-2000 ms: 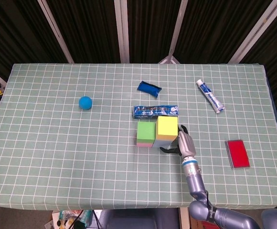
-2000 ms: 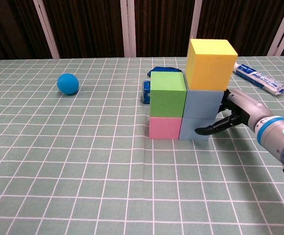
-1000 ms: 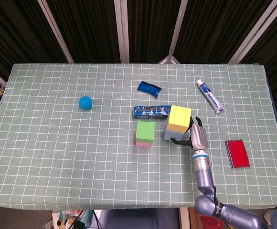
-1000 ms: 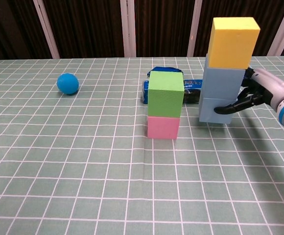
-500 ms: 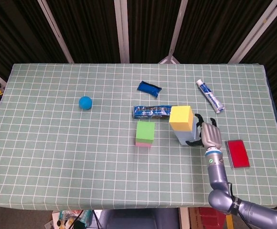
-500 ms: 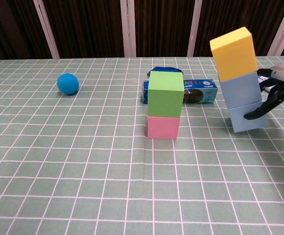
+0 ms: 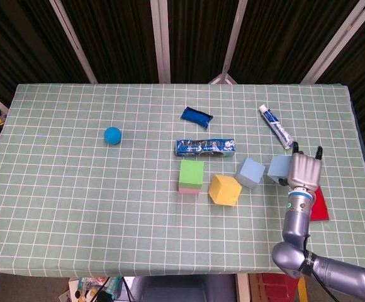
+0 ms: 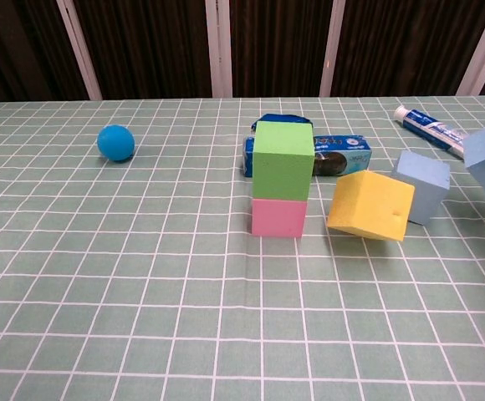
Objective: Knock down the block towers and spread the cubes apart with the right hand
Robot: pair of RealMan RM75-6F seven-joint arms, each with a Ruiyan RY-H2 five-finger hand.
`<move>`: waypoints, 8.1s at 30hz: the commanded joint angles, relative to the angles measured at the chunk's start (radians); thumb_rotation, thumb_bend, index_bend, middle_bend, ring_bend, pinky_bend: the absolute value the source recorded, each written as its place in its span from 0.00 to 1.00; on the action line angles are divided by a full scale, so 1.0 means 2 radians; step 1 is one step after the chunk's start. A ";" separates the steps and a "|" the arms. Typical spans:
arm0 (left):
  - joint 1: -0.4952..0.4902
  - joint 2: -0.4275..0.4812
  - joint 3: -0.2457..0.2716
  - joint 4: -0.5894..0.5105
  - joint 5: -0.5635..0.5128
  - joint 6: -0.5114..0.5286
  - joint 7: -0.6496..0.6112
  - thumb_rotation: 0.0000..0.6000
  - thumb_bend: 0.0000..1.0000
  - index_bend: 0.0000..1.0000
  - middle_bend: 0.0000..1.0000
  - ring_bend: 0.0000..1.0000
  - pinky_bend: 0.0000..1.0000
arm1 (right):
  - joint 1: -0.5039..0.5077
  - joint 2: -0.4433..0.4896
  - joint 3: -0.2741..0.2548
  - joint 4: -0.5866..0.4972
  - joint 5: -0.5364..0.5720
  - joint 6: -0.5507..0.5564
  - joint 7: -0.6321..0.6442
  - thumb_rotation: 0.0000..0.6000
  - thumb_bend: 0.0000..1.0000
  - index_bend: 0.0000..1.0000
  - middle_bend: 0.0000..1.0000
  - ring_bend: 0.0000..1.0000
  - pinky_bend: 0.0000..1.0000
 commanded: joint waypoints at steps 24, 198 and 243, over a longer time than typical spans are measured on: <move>-0.001 0.000 0.001 -0.001 0.001 -0.002 0.003 1.00 0.25 0.11 0.00 0.00 0.00 | -0.115 0.154 0.015 -0.088 -0.033 -0.136 0.215 1.00 0.13 0.15 0.63 0.57 0.04; -0.002 0.024 -0.014 0.018 -0.035 -0.025 -0.080 1.00 0.25 0.12 0.00 0.00 0.00 | 0.105 -0.226 -0.065 -0.098 -0.154 -0.066 0.161 1.00 0.12 0.22 0.58 0.25 0.00; -0.003 0.007 -0.014 0.018 -0.014 -0.005 -0.036 1.00 0.25 0.12 0.00 0.00 0.00 | -0.131 0.193 -0.117 -0.212 -0.356 -0.070 0.338 1.00 0.12 0.01 0.08 0.05 0.00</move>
